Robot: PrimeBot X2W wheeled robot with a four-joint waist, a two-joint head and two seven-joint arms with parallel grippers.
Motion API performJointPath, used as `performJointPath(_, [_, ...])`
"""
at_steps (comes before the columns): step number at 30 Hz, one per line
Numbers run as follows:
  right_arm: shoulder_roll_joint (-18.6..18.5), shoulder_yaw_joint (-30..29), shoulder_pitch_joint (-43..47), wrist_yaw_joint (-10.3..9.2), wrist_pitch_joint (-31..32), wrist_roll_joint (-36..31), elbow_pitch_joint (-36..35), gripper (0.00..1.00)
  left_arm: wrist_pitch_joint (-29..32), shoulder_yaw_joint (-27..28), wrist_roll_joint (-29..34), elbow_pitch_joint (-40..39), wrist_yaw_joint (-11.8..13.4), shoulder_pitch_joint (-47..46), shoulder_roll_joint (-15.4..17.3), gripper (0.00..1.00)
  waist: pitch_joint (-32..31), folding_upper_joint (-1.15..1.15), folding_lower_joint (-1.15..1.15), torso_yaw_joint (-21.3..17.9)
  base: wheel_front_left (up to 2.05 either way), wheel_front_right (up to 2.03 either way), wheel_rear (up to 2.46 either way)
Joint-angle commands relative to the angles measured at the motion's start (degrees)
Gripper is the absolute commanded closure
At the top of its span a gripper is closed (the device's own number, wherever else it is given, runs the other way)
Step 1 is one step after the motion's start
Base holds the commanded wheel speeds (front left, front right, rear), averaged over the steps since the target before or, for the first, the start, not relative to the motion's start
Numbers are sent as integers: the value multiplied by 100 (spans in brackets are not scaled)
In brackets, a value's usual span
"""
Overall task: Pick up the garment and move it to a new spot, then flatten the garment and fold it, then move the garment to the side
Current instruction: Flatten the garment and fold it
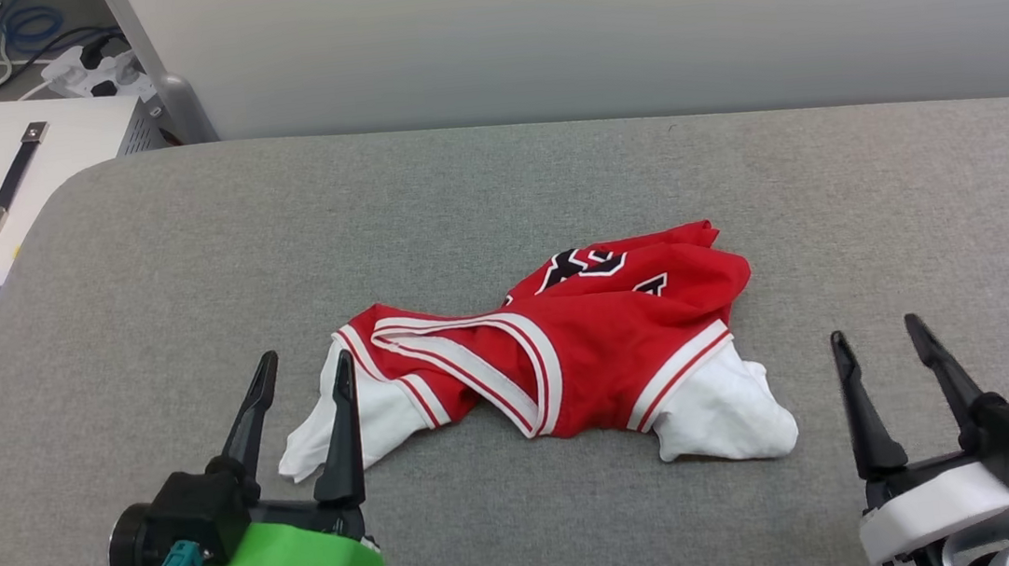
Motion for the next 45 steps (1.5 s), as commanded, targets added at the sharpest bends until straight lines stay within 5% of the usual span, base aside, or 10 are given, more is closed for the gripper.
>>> performJointPath(1, [-149, 114, 29, -5, 167, 19, 44, 0, -32, -3, 43, 21, -32, 25, -30, 0, 40, 0, 0, 29, 0, 0, 0])
performJointPath(10, [-1635, 1428, -557, -5, 3153, 1309, -161, 0, -32, -164, -13, 134, -41, -122, -47, 0, 232, 0, 0, 248, 0, 0, 0])
performJointPath(16, [-2132, 2032, -1034, -5, 4801, 2056, -211, 0, -32, -286, -52, 168, -42, -221, -74, 0, 395, 0, 0, 499, 0, 0, 0])
performJointPath(34, [-2446, 2758, -1687, -5, 5984, 2272, 787, 0, -32, -282, -95, 215, -42, -531, -163, 0, 885, 0, 0, 1084, 0, 0, 0])
performJointPath(35, [-2451, 2786, -1669, -5, 6030, 2307, 811, 25, -32, -275, -96, 221, -42, -532, -165, 0, 883, 0, 0, 1088, 0, 0, 0])
performJointPath(37, [-2494, 2853, -1634, -5, 6095, 2357, 816, 100, -32, -256, -93, 236, -42, -530, -169, 0, 862, 0, 0, 1078, 0, 0, 0])
performJointPath(45, [-2875, 2709, -1370, -5, 6200, 2581, 528, 100, -32, -155, -64, 301, -43, -429, -167, 0, 562, 0, 0, 797, 0, 0, 0])
